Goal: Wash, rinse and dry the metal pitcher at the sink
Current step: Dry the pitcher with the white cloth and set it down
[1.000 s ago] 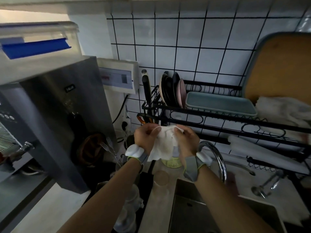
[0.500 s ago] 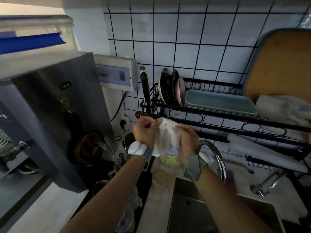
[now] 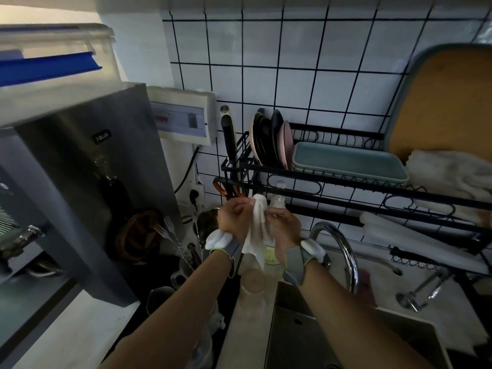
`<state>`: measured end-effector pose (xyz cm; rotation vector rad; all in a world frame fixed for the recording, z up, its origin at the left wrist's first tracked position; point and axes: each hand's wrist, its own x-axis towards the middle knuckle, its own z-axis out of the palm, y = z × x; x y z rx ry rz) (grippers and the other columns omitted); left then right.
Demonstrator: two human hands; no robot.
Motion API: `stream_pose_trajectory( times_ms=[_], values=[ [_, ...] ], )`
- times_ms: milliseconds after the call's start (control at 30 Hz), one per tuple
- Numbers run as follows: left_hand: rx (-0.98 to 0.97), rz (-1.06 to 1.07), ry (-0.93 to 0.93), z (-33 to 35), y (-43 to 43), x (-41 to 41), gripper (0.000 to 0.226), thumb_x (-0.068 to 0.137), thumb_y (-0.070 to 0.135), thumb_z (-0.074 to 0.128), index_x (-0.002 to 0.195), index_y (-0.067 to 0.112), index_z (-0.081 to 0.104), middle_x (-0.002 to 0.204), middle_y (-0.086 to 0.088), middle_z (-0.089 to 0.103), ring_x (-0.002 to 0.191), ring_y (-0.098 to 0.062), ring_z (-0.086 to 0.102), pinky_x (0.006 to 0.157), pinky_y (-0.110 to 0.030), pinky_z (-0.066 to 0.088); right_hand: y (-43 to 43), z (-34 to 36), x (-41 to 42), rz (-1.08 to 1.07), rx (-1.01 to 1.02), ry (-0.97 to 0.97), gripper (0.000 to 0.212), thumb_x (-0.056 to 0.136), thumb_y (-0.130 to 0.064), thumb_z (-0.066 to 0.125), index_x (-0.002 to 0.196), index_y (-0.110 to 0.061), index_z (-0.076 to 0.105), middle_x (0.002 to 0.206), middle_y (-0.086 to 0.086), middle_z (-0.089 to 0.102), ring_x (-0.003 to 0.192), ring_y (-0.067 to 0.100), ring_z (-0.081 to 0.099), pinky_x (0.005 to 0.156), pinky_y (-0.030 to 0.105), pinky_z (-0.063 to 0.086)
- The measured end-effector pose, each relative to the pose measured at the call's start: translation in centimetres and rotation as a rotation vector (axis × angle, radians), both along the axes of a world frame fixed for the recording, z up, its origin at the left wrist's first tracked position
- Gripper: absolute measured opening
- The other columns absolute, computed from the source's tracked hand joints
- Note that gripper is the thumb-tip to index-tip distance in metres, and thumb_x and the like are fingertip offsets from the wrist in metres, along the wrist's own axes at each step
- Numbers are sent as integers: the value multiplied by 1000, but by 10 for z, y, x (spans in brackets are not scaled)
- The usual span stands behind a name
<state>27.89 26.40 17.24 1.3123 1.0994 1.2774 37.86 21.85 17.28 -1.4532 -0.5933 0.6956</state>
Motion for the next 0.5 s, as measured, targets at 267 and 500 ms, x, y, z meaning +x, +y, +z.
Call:
stream_pose_trajectory(
  times_ms=[267, 500],
  values=[
    [-23, -84, 51, -10, 4, -3, 14, 86, 32, 64, 89, 24, 74, 86, -4, 76, 83, -20, 73, 80, -42, 60, 4, -6, -4, 83, -60, -7, 10, 83, 0, 63, 85, -5, 71, 86, 15, 68, 89, 32, 65, 89, 47, 53],
    [-29, -139, 69, -24, -4, -11, 18, 87, 34, 63, 96, 24, 75, 91, 0, 76, 87, -15, 72, 79, -35, 58, -5, -14, -3, 133, -53, -214, 15, 88, 2, 59, 95, 8, 71, 99, 28, 70, 98, 41, 65, 93, 50, 50]
  ],
)
